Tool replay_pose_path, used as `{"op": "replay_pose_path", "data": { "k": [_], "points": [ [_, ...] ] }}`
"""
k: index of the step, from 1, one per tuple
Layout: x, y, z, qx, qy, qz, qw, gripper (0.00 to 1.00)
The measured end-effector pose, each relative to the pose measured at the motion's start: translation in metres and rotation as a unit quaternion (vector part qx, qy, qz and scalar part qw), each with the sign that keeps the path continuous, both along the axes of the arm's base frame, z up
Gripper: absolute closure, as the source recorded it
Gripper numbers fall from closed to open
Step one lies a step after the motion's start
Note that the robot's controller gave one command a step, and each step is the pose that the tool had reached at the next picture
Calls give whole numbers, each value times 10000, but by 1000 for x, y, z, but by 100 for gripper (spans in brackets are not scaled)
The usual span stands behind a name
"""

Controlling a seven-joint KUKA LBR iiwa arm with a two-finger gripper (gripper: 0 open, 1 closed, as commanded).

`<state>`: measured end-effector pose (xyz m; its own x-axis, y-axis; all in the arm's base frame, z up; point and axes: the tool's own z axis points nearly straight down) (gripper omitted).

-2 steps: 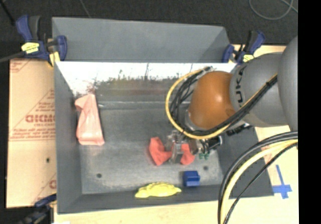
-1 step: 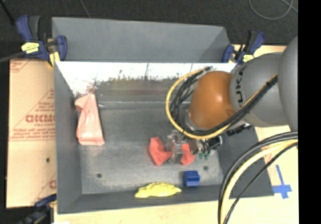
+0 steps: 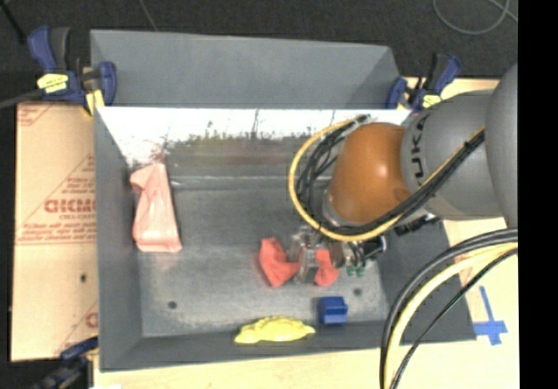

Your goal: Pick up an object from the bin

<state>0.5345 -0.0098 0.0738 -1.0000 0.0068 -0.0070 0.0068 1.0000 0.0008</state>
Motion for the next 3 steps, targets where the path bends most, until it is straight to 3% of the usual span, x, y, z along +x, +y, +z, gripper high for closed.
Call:
{"op": "replay_pose_path", "data": {
  "k": [3],
  "points": [
    [1, -1, 39, -3, -10, -5, 10000, 100]
  ]
}}
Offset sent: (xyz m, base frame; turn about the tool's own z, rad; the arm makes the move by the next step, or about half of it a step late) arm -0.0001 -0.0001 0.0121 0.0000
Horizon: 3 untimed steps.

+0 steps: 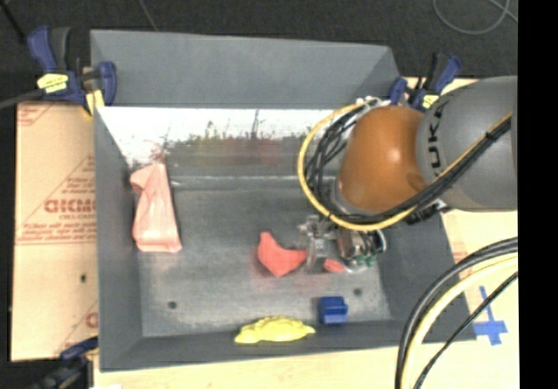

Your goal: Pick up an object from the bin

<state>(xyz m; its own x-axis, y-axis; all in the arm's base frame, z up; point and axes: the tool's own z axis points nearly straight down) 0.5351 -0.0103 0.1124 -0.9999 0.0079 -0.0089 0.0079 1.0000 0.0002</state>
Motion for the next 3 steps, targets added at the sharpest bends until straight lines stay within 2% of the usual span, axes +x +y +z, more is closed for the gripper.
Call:
{"op": "replay_pose_path", "data": {
  "k": [1, 3],
  "points": [
    [1, 0, 6, 0, -14, -4, 10000, 100],
    [-1, 0, 29, -1, 23, -11, 10000, 100]
  ]
}}
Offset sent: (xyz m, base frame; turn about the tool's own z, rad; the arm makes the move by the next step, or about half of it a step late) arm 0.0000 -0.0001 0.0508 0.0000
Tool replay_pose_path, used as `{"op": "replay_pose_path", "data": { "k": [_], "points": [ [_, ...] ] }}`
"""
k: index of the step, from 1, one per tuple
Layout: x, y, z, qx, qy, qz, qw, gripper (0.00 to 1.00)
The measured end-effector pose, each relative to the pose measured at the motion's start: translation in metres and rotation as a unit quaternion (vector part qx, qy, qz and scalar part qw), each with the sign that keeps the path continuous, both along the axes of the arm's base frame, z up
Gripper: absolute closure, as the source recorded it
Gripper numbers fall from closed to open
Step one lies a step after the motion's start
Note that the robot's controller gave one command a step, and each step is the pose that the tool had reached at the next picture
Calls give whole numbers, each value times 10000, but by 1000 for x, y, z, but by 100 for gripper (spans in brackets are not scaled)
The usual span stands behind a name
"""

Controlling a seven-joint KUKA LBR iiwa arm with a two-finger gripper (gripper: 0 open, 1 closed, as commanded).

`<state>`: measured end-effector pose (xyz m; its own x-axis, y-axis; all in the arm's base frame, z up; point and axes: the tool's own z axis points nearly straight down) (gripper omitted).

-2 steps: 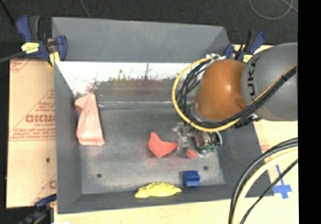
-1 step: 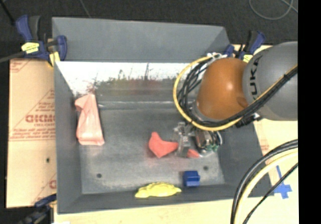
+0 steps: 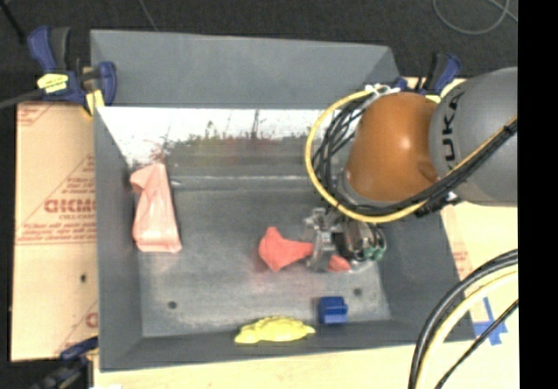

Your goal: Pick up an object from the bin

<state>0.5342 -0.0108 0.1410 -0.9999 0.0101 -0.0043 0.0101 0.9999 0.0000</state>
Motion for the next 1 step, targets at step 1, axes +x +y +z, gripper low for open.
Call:
{"op": "replay_pose_path", "data": {
  "k": [1],
  "points": [
    [1, 0, 18, -2, -20, -4, 10000, 100]
  ]
}}
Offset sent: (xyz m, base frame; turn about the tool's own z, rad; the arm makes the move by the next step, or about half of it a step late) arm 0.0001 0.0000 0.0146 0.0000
